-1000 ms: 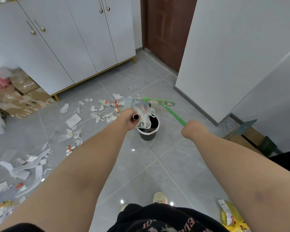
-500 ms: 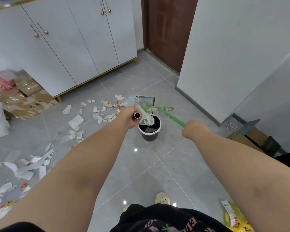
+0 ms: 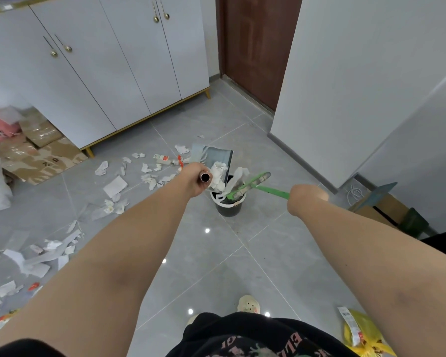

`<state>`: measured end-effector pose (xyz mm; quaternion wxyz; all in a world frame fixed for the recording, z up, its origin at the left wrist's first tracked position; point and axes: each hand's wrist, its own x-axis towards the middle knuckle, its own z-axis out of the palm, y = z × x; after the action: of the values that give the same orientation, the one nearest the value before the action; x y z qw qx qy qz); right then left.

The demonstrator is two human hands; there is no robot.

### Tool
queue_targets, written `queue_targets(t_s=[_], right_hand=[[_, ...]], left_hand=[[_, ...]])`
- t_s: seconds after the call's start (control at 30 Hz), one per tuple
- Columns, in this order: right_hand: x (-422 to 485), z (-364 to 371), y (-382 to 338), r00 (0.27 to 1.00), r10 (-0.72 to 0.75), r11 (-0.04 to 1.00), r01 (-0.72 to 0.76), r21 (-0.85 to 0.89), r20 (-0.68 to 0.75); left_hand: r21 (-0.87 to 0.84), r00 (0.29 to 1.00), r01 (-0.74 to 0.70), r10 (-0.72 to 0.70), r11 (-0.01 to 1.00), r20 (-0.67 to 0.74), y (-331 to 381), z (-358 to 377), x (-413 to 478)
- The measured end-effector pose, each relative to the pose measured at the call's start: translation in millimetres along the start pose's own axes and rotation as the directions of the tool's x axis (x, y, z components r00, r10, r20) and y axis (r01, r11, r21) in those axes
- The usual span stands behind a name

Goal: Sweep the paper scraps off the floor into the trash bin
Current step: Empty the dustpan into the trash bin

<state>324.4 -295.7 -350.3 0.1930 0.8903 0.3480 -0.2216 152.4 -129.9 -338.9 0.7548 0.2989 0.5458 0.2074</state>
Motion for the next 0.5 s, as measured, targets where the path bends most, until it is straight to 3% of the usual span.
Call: queue_targets(t_s=[0.5], right_hand=[[1.4, -44.9, 11.4, 0.994, 0.037, 0.996, -0.045, -0.074, -0.100]], left_hand=[[0.043, 1.000, -0.011, 0.012, 0.999, -0.029, 12.2, -0.5, 11.9]])
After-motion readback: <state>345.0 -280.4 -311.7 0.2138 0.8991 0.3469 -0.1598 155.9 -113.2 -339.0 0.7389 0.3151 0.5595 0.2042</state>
